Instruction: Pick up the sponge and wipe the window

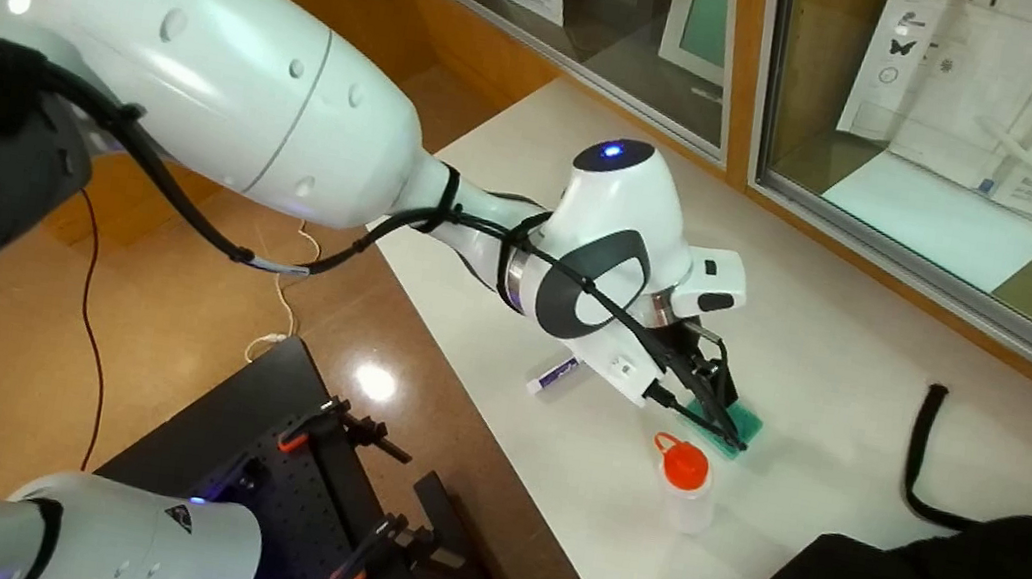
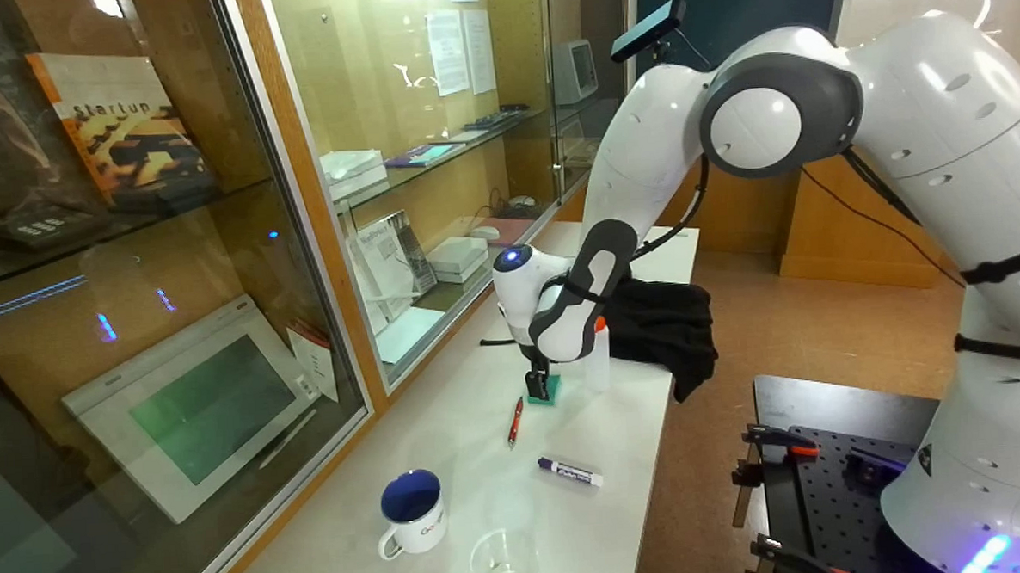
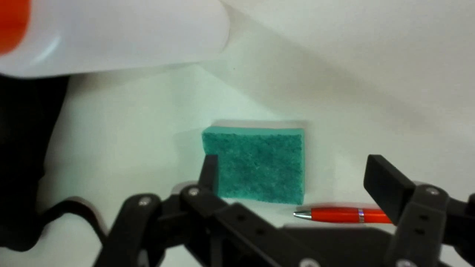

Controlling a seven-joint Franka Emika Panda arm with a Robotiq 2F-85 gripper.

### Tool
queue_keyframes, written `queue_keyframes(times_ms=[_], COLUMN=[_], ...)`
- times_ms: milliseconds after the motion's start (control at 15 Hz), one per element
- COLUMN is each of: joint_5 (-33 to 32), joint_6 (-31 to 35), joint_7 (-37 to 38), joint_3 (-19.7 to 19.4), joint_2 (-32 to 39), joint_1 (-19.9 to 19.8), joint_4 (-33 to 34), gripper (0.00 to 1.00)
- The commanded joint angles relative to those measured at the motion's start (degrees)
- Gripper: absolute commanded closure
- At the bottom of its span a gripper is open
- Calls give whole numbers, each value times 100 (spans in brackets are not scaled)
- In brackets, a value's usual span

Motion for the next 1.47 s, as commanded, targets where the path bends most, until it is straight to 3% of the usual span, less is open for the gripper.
queue_keyframes(times_ms=[0,533,600,667,1267,1400], joint_5=[-42,263,311,347,487,478], joint_6=[349,339,334,323,304,335], joint_7=[-151,-419,-427,-425,-441,-409], joint_3=[2,263,296,307,340,313], joint_2=[460,1099,1145,1185,1163,1089], joint_1=[-69,-418,-469,-498,-582,-567], joint_4=[432,1123,1183,1242,1371,1309], gripper=[0,0,25,26,92,100])
